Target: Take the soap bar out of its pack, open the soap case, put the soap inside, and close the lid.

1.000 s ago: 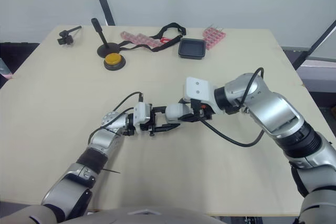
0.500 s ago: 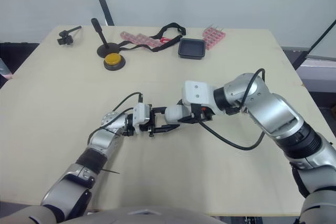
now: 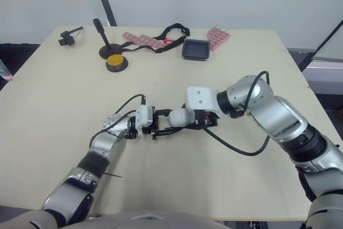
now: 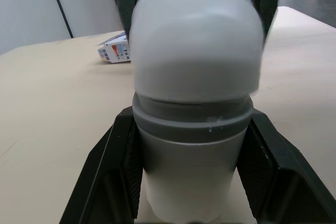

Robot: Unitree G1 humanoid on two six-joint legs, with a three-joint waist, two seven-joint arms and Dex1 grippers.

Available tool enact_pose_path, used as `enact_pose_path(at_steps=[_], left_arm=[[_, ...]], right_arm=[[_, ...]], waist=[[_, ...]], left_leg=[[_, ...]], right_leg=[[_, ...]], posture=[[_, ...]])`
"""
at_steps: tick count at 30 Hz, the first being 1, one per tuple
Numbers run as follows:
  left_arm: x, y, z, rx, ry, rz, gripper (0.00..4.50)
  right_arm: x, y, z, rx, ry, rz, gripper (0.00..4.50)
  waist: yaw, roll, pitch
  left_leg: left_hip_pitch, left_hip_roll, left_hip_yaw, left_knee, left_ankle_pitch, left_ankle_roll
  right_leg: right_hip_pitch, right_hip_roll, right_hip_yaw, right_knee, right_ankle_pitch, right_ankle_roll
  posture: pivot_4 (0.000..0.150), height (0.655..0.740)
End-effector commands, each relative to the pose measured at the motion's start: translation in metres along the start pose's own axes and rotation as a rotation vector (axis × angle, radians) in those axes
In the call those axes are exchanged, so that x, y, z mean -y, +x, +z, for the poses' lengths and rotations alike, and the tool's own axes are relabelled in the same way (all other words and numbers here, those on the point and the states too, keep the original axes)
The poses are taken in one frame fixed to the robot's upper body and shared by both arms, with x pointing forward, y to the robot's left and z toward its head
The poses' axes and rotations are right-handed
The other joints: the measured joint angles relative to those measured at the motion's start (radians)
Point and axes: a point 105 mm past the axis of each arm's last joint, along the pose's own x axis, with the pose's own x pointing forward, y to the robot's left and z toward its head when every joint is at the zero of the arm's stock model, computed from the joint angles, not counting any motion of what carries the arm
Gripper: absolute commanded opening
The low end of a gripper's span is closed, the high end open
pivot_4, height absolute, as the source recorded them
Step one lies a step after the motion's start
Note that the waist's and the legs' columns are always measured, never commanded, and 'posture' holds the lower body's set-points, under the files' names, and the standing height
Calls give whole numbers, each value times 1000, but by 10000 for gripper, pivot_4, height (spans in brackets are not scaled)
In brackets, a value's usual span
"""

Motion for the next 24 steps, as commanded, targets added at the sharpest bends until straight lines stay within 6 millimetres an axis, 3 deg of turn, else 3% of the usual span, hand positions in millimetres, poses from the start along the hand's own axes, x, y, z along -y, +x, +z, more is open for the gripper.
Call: enact_pose_path(at_steps=[1,8,15,21,24], left_arm=[[4,-11,-15,-63,-49,5,19208],[3,-10,-15,-65,-46,5,19208],[3,-11,-16,-66,-45,9,19208],[3,-11,-16,-67,-45,9,19208],[3,-11,-16,-67,-46,6,19208]], right_arm=[[6,-4,7,6,-20,-25,44579],[10,-5,9,4,-14,-45,44579],[4,-19,4,-25,-20,-59,44579],[2,-44,-7,-98,4,-110,44579],[10,-61,-9,-117,52,-162,44579]], waist=[[1,0,0],[1,0,0],[1,0,0],[0,0,0],[0,0,0]], left_leg=[[0,0,0,0,0,0],[0,0,0,0,0,0],[0,0,0,0,0,0],[0,0,0,0,0,0],[0,0,0,0,0,0]], right_leg=[[0,0,0,0,0,0],[0,0,0,0,0,0],[0,0,0,0,0,0],[0,0,0,0,0,0],[0,0,1,1,0,0]], posture=[[1500,7395],[1500,7395],[1500,7395],[1500,7395],[1500,7395]])
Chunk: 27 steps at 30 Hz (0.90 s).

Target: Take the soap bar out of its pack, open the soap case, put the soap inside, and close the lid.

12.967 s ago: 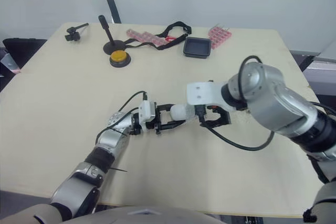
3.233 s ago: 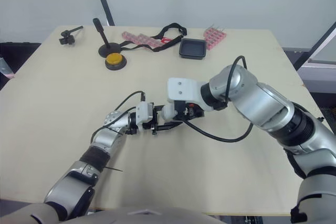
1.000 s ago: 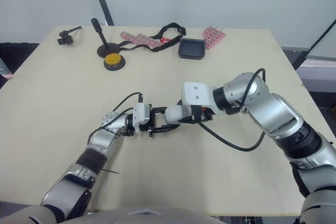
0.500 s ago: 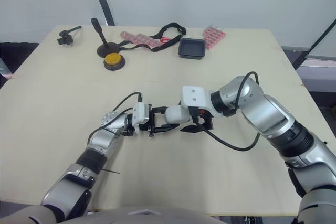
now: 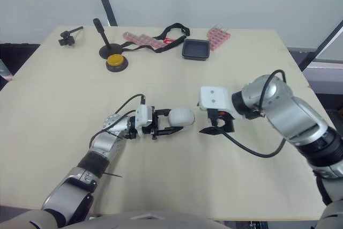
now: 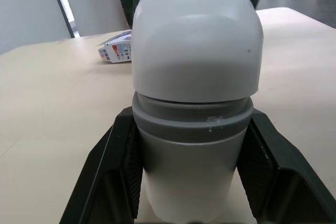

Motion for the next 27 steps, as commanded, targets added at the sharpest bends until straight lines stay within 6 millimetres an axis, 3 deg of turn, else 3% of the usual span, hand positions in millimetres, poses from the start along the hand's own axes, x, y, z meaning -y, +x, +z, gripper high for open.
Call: enact_pose_path(at_steps=[1,3,6,11,17,27], left_arm=[[4,-10,-15,-68,-41,1,19208],[4,-10,-16,-67,-41,0,19208],[4,-10,-16,-68,-41,-1,19208],[4,-10,-17,-72,-38,-2,19208],[5,-10,-16,-75,-36,-3,19208],[5,-12,-16,-78,-35,6,19208]], right_arm=[[12,-22,6,4,16,-71,44579],[22,-30,14,29,15,-126,44579],[25,-37,33,97,13,-134,37061],[21,-32,60,188,-11,-115,19455],[6,-19,64,215,-33,-45,337],[-5,-8,61,234,-14,22,94]], waist=[[0,0,0],[-1,0,0],[0,0,0],[2,0,0],[3,0,0],[2,0,0]], left_leg=[[0,0,0,0,0,0],[0,0,0,0,0,0],[0,0,0,0,0,1],[0,0,0,0,1,1],[0,0,0,1,1,1],[0,0,0,0,1,1]], right_leg=[[0,0,0,0,0,0],[0,0,0,0,0,0],[0,0,0,0,0,0],[0,2,0,1,0,0],[0,2,0,1,0,0],[0,2,0,1,0,0]], posture=[[1500,7395],[1500,7395],[1500,7395],[1500,7395],[1500,7395],[1500,7395]])
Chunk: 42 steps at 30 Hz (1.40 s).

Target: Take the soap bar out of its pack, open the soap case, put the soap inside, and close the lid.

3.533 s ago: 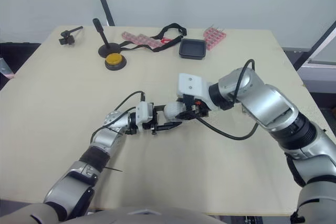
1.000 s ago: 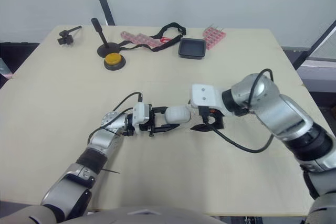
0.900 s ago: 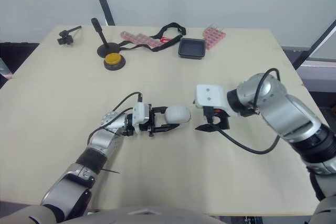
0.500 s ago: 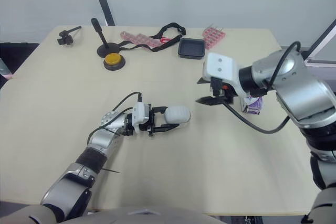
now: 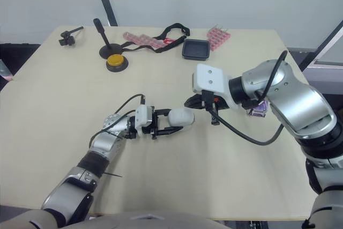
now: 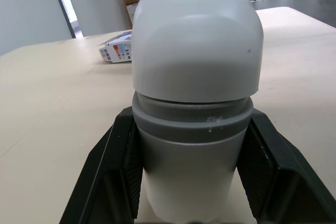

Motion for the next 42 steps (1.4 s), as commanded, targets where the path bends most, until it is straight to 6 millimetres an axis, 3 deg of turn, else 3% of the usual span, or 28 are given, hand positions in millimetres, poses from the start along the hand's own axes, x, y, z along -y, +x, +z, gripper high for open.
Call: enact_pose_path(at_steps=[1,22,30,36,41,42], left_arm=[[5,-11,-16,-79,-40,1,19208],[5,-11,-16,-83,-35,3,19208],[5,-12,-16,-86,-36,2,19208],[5,-13,-17,-90,-34,-1,19208],[6,-13,-17,-93,-36,-4,19208],[6,-13,-18,-94,-37,-4,19208]], right_arm=[[-6,3,0,9,-19,18,94],[-9,20,-22,-62,-13,43,94],[-14,15,-12,-24,-35,68,94],[-1,9,-10,-13,-17,16,94],[3,-4,11,112,38,26,94],[3,-4,8,98,34,21,94]], waist=[[0,0,0],[-2,0,0],[-2,0,0],[-2,0,0],[-2,0,0],[-2,0,0]], left_leg=[[0,0,0,0,0,0],[2,0,0,0,0,0],[2,0,0,0,0,0],[2,0,0,0,0,0],[1,0,0,0,0,0],[1,0,0,0,0,0]], right_leg=[[0,0,0,0,0,0],[1,0,0,1,0,0],[1,-1,0,1,0,0],[1,-1,0,1,0,0],[0,0,0,1,0,0],[0,0,0,1,0,0]], posture=[[1500,7395],[1500,7395],[1500,7395],[1500,7395],[1500,7395],[1500,7395]])
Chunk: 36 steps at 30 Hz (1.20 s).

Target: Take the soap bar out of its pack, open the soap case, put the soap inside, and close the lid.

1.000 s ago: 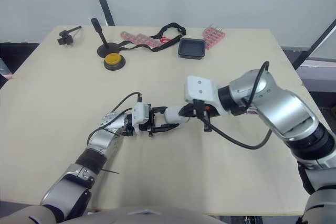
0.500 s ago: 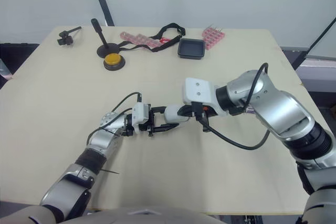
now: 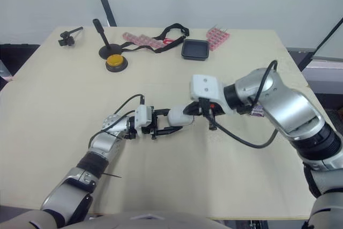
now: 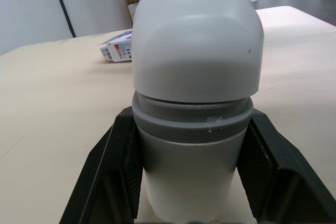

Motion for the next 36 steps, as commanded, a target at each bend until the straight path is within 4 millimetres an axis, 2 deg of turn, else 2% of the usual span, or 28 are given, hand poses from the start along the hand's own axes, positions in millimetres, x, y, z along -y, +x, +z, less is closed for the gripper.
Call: enact_pose_path(at_steps=[1,5,13,21,36], left_arm=[[6,-12,-17,-89,-37,-9,19208],[6,-12,-17,-90,-37,-9,19208],[5,-13,-18,-96,-35,-4,19208],[5,-14,-18,-99,-33,-2,19208],[5,-13,-17,-97,-30,1,19208]], right_arm=[[1,-8,10,28,-30,-19,94],[0,-3,-5,-31,-29,-22,94],[4,2,-16,-68,-25,-30,94],[-5,12,-28,-112,-47,10,94],[-7,23,-35,-139,-69,22,94]], waist=[[1,0,0],[1,0,0],[0,0,0],[-2,0,0],[-8,-1,-1]], left_leg=[[0,0,0,0,0,0],[-1,0,0,0,0,0],[0,0,0,0,0,0],[1,0,0,0,0,0],[7,0,1,-1,-2,-4]], right_leg=[[0,0,0,0,0,0],[0,1,0,0,0,0],[0,1,0,0,0,0],[0,0,0,0,0,0],[4,0,1,0,0,0]], posture=[[1500,7395],[1500,7395],[1500,7395],[1500,7395],[1500,7395]])
